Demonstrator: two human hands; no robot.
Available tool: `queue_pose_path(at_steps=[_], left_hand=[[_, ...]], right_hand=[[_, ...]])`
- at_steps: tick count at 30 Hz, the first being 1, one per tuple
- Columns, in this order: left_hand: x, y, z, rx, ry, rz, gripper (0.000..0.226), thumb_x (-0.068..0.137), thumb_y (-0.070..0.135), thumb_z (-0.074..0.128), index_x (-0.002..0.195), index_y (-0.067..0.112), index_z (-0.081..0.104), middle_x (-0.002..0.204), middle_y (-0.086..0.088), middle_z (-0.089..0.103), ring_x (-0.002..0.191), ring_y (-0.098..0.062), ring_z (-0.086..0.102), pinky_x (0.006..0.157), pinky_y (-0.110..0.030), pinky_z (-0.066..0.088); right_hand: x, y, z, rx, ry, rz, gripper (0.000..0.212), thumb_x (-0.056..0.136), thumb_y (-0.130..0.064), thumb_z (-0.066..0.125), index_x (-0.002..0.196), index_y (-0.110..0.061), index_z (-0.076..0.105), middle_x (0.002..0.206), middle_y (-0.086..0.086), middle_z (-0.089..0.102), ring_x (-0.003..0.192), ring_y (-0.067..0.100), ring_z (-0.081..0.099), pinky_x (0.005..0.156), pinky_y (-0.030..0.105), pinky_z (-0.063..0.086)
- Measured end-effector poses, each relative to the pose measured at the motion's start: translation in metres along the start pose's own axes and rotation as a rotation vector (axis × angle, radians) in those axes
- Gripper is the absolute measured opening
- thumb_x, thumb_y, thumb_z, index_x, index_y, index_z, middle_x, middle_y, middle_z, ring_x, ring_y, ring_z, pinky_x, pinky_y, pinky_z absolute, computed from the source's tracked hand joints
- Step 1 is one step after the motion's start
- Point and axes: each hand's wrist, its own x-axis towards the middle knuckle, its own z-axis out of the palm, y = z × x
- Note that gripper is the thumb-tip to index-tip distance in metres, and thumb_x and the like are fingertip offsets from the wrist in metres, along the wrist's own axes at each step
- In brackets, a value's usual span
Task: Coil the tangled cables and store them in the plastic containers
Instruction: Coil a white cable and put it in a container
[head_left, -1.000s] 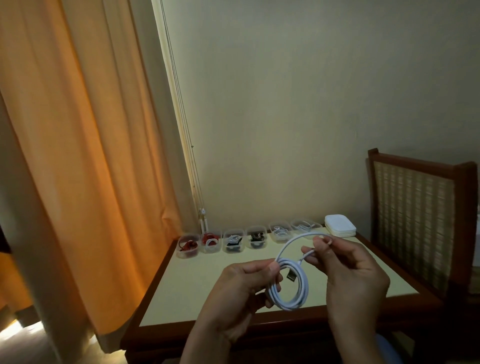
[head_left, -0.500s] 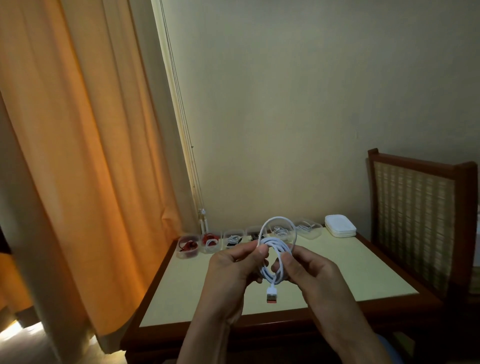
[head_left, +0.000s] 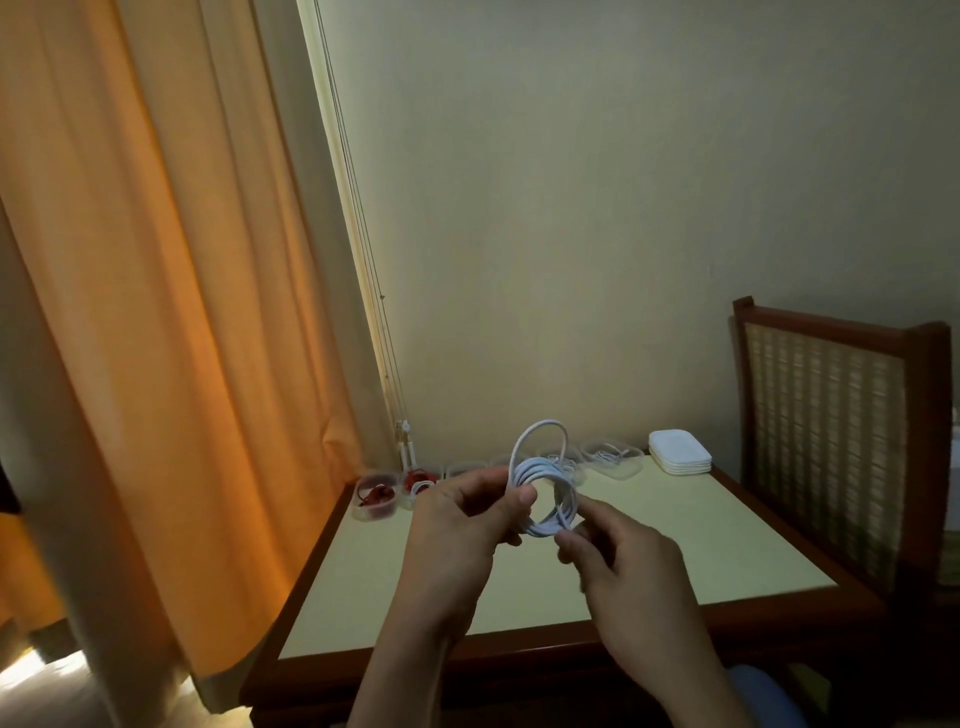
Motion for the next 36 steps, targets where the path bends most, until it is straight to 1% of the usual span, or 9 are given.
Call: queue_pose_path(at_steps=[7, 11, 13, 19, 23, 25, 29, 32, 36], left_hand=[[0.005, -0.003, -0.016, -0.020, 0.143, -0.031, 0.014, 0.097, 0.017, 0.067, 0.107, 0.023, 0.076, 0.091, 0.000, 0.078, 0.087, -0.024, 0.072, 0.068, -0.025, 0.057], [0.003, -0.005, -0.015, 0.079, 0.153, 0.007, 0.015, 0.097, 0.019, 0.066, 0.106, 0.027, 0.075, 0.087, 0.012, 0.075, 0.082, -0.018, 0.071, 0.071, -0.030, 0.062], [0.001, -0.004, -0.010, 0.124, 0.161, 0.026, 0.016, 0.099, 0.020, 0.065, 0.103, 0.031, 0.075, 0.087, 0.020, 0.073, 0.081, -0.014, 0.070, 0.074, -0.032, 0.063], [-0.001, 0.005, -0.010, 0.005, 0.100, -0.080, 0.021, 0.101, 0.018, 0.060, 0.097, 0.026, 0.079, 0.075, 0.016, 0.071, 0.084, -0.020, 0.068, 0.082, -0.040, 0.061], [0.000, 0.009, -0.012, -0.094, 0.050, -0.133, 0.025, 0.102, 0.020, 0.058, 0.089, 0.017, 0.080, 0.094, -0.012, 0.074, 0.088, -0.023, 0.067, 0.082, -0.035, 0.060], [0.000, 0.012, -0.010, -0.118, 0.027, -0.134, 0.024, 0.102, 0.020, 0.058, 0.094, 0.016, 0.081, 0.094, -0.019, 0.071, 0.084, -0.020, 0.066, 0.077, -0.030, 0.061], [-0.007, 0.012, -0.002, -0.132, -0.040, -0.134, 0.022, 0.101, 0.018, 0.059, 0.096, 0.012, 0.080, 0.083, -0.012, 0.066, 0.074, -0.013, 0.065, 0.068, -0.023, 0.057], [-0.011, 0.010, 0.004, -0.155, -0.119, -0.180, 0.025, 0.101, 0.018, 0.058, 0.089, 0.014, 0.079, 0.080, -0.008, 0.064, 0.070, -0.013, 0.063, 0.067, -0.022, 0.055], [-0.012, 0.008, 0.012, -0.167, -0.160, -0.221, 0.026, 0.102, 0.020, 0.059, 0.088, 0.015, 0.081, 0.079, -0.005, 0.064, 0.071, -0.014, 0.063, 0.067, -0.024, 0.055]], right_hand=[[0.011, 0.021, -0.020, -0.157, 0.376, -0.182, 0.018, 0.089, -0.005, 0.073, 0.098, -0.019, 0.079, 0.073, -0.018, 0.065, 0.075, 0.000, 0.063, 0.068, 0.004, 0.042], [0.013, 0.030, -0.028, -0.192, 0.515, -0.202, 0.019, 0.087, -0.006, 0.073, 0.102, -0.018, 0.078, 0.079, -0.010, 0.071, 0.075, 0.010, 0.067, 0.071, 0.038, 0.057], [0.013, 0.034, -0.027, -0.220, 0.572, -0.229, 0.016, 0.087, -0.006, 0.074, 0.100, -0.015, 0.079, 0.084, -0.004, 0.073, 0.081, 0.020, 0.067, 0.073, 0.045, 0.055], [0.016, 0.049, -0.032, -0.388, 0.518, -0.239, 0.018, 0.082, -0.005, 0.079, 0.099, -0.011, 0.079, 0.093, 0.006, 0.064, 0.087, 0.022, 0.054, 0.068, 0.025, 0.040], [0.016, 0.049, -0.029, -0.342, 0.332, -0.293, 0.016, 0.083, -0.003, 0.077, 0.097, -0.012, 0.076, 0.090, -0.002, 0.067, 0.078, 0.009, 0.059, 0.075, 0.004, 0.040], [0.016, 0.049, -0.026, -0.290, 0.326, -0.288, 0.017, 0.084, -0.002, 0.076, 0.097, -0.014, 0.076, 0.089, -0.005, 0.068, 0.078, 0.005, 0.061, 0.079, 0.001, 0.039], [0.013, 0.042, -0.023, -0.075, 0.444, -0.127, 0.021, 0.086, -0.002, 0.075, 0.097, -0.020, 0.076, 0.082, -0.012, 0.072, 0.074, 0.002, 0.069, 0.072, 0.007, 0.049], [0.011, 0.032, -0.021, 0.287, 0.494, 0.087, 0.020, 0.091, -0.005, 0.071, 0.095, -0.024, 0.077, 0.075, -0.009, 0.076, 0.074, 0.003, 0.073, 0.071, 0.010, 0.054], [0.010, 0.015, -0.021, 0.710, 0.405, 0.272, 0.015, 0.095, -0.007, 0.063, 0.101, -0.011, 0.076, 0.085, 0.004, 0.078, 0.080, 0.019, 0.077, 0.072, 0.025, 0.062]])
